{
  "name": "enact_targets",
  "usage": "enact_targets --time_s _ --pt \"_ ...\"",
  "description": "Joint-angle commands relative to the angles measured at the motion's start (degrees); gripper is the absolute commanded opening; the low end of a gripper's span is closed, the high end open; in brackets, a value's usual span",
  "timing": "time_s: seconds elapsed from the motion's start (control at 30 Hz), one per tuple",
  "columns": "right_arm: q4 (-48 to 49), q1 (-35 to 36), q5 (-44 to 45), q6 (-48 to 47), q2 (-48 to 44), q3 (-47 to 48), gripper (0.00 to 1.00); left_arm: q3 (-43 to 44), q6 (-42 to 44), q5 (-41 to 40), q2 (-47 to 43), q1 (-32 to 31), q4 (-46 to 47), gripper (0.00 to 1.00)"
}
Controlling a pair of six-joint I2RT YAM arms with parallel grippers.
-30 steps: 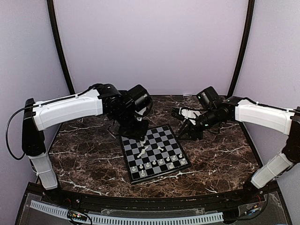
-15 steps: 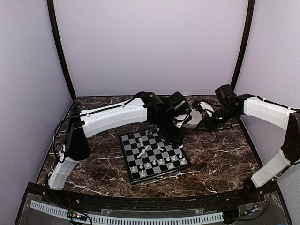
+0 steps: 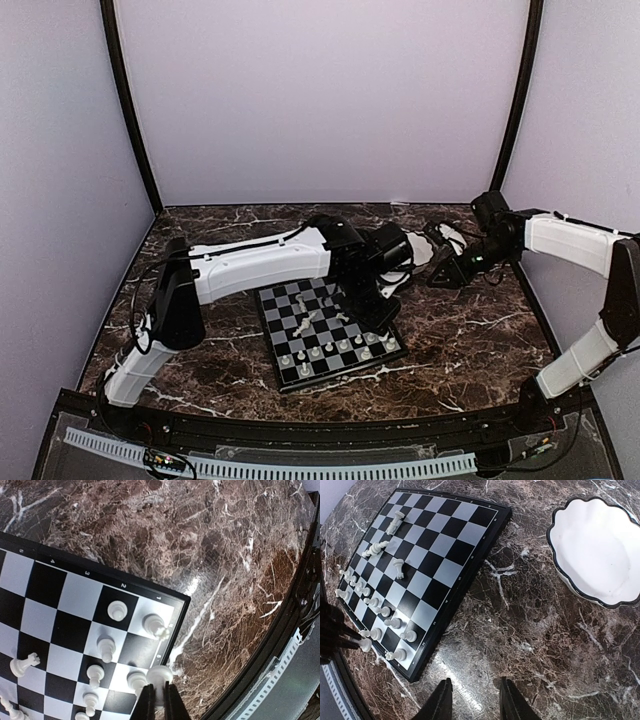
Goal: Set up the chess pieces on the board
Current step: Place the knight at g1.
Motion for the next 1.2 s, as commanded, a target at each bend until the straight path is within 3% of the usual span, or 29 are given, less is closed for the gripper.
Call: enact_targets --time_s 0.0,1.17 --pt "1.68 -0.07 -1.70 0.98 -1.30 -0.58 0.34 1.50 0.58 -0.37 0.47 -0.70 -3.20 0.00" --pt "1.94 -0.09 -3.43 1.47 1.20 0.39 0.34 1.66 -1.73 -0.54 4.45 -0.70 -1.79 0.06"
